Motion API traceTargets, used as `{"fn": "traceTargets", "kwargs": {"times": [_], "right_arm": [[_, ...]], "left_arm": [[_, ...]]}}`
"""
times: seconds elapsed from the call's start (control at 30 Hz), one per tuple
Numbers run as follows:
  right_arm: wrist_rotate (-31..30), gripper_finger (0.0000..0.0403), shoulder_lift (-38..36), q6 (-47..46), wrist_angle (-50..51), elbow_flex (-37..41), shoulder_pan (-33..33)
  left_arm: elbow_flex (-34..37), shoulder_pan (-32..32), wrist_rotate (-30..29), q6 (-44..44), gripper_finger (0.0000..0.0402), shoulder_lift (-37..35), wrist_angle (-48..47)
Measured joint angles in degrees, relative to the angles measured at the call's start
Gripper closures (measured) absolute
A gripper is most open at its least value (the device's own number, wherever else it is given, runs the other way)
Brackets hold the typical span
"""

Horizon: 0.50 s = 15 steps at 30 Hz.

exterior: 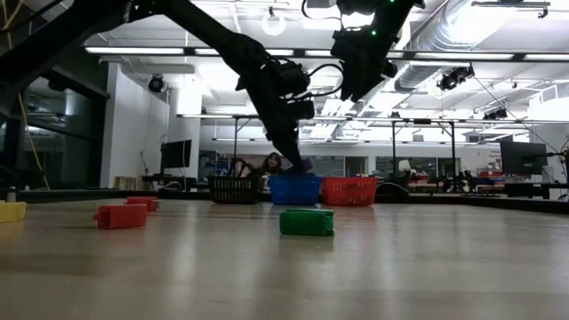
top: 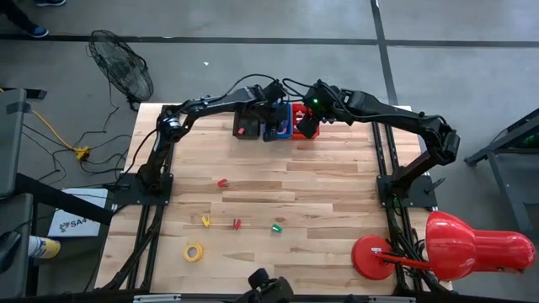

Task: Pick and place Stapler, Stapler remover, tape
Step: Put the dark blue tape into the blue bin

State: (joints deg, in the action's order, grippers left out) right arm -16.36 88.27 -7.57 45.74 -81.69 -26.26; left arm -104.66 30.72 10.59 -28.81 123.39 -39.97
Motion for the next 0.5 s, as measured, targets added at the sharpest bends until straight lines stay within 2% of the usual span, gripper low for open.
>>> {"fn": "traceTargets", "kwargs": {"times": [0.23, 0.5], "right_arm": [[0.02, 0.0203, 0.0, -0.06, 0.02, 0.02, 0.0], [-0.04, 0.0203, 0.0, -0.02, 0.37, 0.0, 0.0]], "left_arm": [[-0.17, 0.0, 2.08, 2.57, 0.0374, 2.07, -1.12], [-0.33, 0.02, 0.38, 3.6, 0.0362, 2.26, -0.44]]}}
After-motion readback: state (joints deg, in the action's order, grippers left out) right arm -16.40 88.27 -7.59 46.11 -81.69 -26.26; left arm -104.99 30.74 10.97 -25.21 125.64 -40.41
